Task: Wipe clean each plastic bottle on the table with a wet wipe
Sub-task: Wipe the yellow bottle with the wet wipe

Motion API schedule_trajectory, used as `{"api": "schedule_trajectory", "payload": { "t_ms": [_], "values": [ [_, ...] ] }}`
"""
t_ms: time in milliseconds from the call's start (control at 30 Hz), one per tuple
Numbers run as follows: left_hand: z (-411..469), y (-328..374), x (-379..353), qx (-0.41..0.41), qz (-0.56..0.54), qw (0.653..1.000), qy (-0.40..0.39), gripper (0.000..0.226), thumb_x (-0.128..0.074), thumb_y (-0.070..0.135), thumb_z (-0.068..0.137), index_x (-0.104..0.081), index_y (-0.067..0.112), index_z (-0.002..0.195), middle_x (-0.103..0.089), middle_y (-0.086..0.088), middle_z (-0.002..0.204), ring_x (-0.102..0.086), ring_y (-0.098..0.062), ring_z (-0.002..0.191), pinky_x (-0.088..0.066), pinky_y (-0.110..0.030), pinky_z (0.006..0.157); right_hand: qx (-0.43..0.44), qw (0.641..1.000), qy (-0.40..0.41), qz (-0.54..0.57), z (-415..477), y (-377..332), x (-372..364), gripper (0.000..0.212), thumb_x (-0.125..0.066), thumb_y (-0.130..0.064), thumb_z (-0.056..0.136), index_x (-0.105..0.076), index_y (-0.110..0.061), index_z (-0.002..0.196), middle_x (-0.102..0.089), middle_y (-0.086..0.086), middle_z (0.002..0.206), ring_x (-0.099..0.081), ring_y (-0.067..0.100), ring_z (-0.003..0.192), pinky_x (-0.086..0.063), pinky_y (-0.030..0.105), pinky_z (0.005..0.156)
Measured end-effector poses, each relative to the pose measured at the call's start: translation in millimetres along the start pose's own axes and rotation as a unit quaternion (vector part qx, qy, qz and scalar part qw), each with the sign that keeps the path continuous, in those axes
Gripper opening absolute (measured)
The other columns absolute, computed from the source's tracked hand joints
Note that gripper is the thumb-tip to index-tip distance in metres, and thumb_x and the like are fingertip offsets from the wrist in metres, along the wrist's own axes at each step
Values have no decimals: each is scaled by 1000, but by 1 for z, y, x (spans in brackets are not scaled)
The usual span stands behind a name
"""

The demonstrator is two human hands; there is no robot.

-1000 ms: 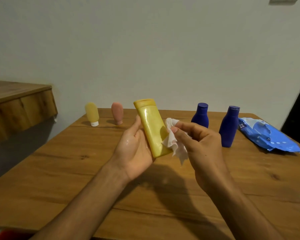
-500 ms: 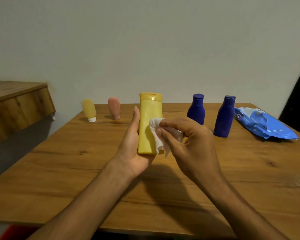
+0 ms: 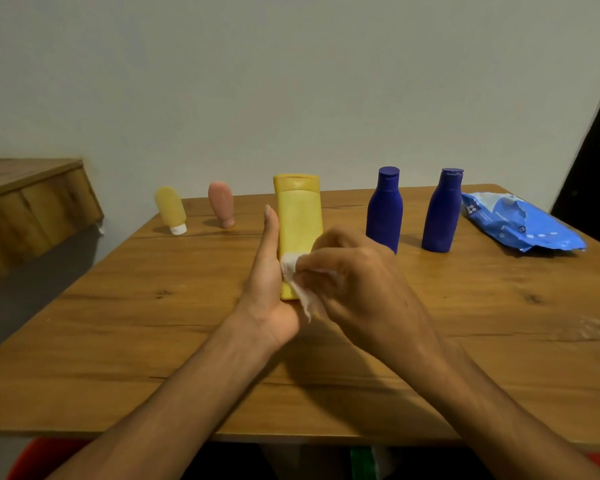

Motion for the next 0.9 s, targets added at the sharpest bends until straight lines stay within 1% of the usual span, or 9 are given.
{"api": "schedule_trajectory", "payload": {
  "t_ms": [100, 200, 333, 467, 533, 633, 767, 833, 900],
  "values": [
    [1, -3, 0, -13, 5, 1000, 15, 73, -50, 73, 82, -64, 9, 116, -71, -12, 89, -70, -27, 86, -55, -45, 80, -23, 999, 19, 14, 1, 5, 0, 26, -58, -32, 83, -70, -17, 100, -59, -4, 97, -54, 5, 83, -47, 16, 68],
    [-1, -4, 0, 8, -5, 1000, 19, 75, -53, 74, 80, -64, 10, 118, -71, -12, 89, -70, -27, 84, -56, -44, 74, -4, 1000, -19, 9, 1, 7, -3, 20, -66, -24, 82, -70, -17, 101, -61, -4, 99, -56, 4, 84, -46, 15, 71],
    [2, -6, 4, 14, -7, 999, 39, 78, -55, 73, 80, -60, 12, 128, -71, -14, 98, -70, -30, 90, -56, -43, 72, -45, 999, 18, 16, 3, 14, -1, 20, -65, -24, 84, -70, -18, 102, -62, -5, 97, -55, 3, 82, -45, 12, 68],
    [-1, -6, 3, 45, -20, 998, 24, 75, -57, 74, 78, -64, 9, 115, -70, -13, 87, -70, -29, 81, -56, -43, 66, 0, 996, -78, 38, 1, 6, -1, 25, -65, -23, 83, -68, -19, 108, -58, -8, 105, -54, 3, 92, -48, 15, 77],
    [-1, -6, 3, 32, -26, 999, 30, 71, -56, 71, 82, -64, 8, 115, -70, -13, 86, -70, -29, 81, -57, -42, 67, -3, 998, -53, 41, 3, 8, -2, 25, -65, -21, 83, -68, -18, 108, -59, -6, 105, -54, 3, 91, -48, 16, 77],
    [0, -6, 3, 8, -22, 999, 45, 70, -56, 67, 84, -62, 11, 126, -72, -14, 99, -69, -32, 96, -56, -46, 82, -20, 999, 9, 33, 5, 12, -1, 23, -65, -20, 83, -69, -15, 105, -60, 0, 104, -56, 8, 90, -51, 23, 76],
    [1, -4, 6, 21, -23, 998, 47, 75, -58, 71, 80, -61, 11, 126, -70, -15, 98, -67, -33, 98, -52, -50, 91, 41, 998, -55, -6, 0, 3, -4, 26, -71, -15, 78, -70, -16, 104, -59, 3, 107, -54, 15, 96, -49, 29, 78],
    [0, -8, 6, 29, -29, 998, 36, 75, -59, 71, 80, -61, 13, 128, -69, -15, 109, -65, -35, 108, -46, -54, 100, 44, 999, -23, -17, 2, 5, -4, 26, -72, -13, 77, -70, -14, 102, -61, 6, 104, -56, 20, 94, -51, 35, 76],
    [-3, -15, 1, 34, -32, 999, 25, 70, -59, 68, 81, -61, 16, 129, -67, -16, 122, -61, -36, 117, -41, -57, 105, 18, 999, 41, -24, 5, 12, -3, 22, -69, -15, 79, -70, -14, 101, -61, 6, 100, -56, 22, 88, -51, 39, 70]
  ]
}}
Point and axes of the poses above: each hand's wrist, its own z-axis towards the middle knuckle, its own x-axis out of the back of the hand, y = z × x, the point moved 3 cm from there along z, towards the middle knuckle
